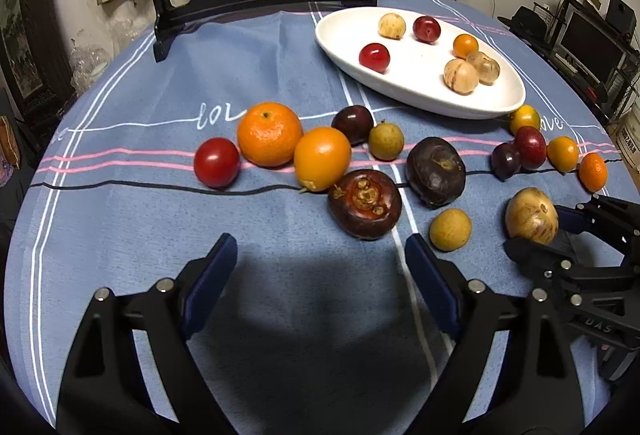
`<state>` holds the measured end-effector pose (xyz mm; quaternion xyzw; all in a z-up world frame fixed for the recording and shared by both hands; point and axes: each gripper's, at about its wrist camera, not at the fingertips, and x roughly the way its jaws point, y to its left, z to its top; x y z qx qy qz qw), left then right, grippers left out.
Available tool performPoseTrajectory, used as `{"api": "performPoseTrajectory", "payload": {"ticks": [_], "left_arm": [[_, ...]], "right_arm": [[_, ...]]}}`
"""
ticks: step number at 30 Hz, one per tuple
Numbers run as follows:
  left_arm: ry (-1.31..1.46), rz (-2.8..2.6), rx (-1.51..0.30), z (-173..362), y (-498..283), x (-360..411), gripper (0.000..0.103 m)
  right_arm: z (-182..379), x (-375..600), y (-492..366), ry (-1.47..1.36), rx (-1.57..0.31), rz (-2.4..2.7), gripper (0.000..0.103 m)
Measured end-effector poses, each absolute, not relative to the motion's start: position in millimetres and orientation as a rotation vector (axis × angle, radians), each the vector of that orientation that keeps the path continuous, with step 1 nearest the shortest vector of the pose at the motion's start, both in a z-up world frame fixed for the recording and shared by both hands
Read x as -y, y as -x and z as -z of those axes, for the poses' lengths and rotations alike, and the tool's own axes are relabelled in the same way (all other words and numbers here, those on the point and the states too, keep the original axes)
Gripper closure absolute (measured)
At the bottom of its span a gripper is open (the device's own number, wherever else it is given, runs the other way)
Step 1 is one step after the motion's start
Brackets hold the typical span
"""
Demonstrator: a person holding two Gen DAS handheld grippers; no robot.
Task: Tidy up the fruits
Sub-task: 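Grasp the dark red fruit with the left tool while the right tool grasps a speckled fruit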
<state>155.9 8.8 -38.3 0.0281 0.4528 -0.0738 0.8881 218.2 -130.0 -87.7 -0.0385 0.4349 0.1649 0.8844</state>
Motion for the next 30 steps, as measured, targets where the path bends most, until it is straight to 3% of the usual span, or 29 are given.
{"api": "performPoseTrajectory", "payload": {"ticks": [13,16,21,30], "left_arm": [[-0.028,0.111,-0.997,50.9,-181.2,3.7,0.017],[-0.057,0.093,-0.994,50.7,-185.0,12.5,0.025],[-0.073,0.11,-0.978,46.9,-181.7,20.1,0.057],[-0.047,0.162,-0.968,33.1,-156.2,8.9,0.059]], "right_arm": [[78.6,151.1,-212.5,0.006,-0.882,-0.347,0.06],[77.5,151.3,-211.0,0.007,-0.88,-0.352,0.06],[78.3,152.8,-211.7,0.01,-0.884,-0.347,0.06],[77.0,154.6,-211.5,0.011,-0.877,-0.341,0.06]]}}
